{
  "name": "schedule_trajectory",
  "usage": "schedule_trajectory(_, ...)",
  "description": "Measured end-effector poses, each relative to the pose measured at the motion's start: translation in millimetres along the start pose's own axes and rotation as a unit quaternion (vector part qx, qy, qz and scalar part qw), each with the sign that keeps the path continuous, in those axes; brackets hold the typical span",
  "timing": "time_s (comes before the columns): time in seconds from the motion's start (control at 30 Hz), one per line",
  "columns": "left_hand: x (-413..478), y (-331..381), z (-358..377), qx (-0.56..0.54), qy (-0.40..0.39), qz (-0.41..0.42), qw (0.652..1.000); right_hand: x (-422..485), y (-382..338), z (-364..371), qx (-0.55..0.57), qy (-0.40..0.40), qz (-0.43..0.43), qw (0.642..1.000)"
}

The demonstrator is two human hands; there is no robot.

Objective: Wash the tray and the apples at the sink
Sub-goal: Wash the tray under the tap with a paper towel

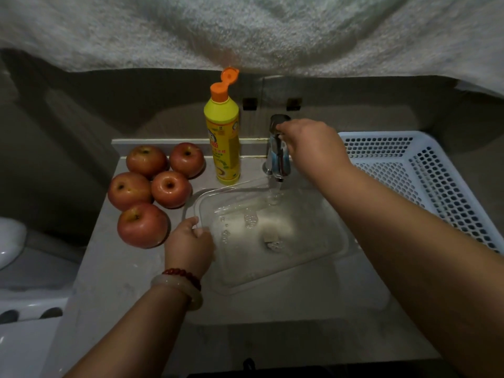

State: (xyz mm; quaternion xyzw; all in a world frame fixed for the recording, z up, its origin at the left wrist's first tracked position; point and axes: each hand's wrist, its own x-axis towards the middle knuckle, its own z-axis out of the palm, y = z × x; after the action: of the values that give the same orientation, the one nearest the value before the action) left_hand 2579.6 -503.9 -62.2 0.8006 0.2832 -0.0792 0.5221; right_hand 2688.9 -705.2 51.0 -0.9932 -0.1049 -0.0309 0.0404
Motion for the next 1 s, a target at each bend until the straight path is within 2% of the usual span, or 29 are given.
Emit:
schedule_trajectory(0.17,1,2,3,-0.051,-0.017,-0.025,0.998,2,2,-2,-0.013,0.008,-0.004,1.000)
schedule_trajectory(0.5,4,-2,-1,-0.032,0.001,-0.001,0.999,-1,3,6,0.010,0.013,-0.004,1.000)
schedule_trajectory(0.63,3,-6,-7,0.012,0.023,0.033,0.999,-7,8,23,0.037,-0.003,-0.020,0.999)
schedule_trajectory(0.8,-4,1,-20,0.064,0.049,0.083,0.993,-29,4,34,0.099,0.021,-0.008,0.995)
schedule_trajectory(1.0,-14,12,-43,0.113,0.063,0.179,0.975,-110,10,73,0.190,0.051,0.100,0.975)
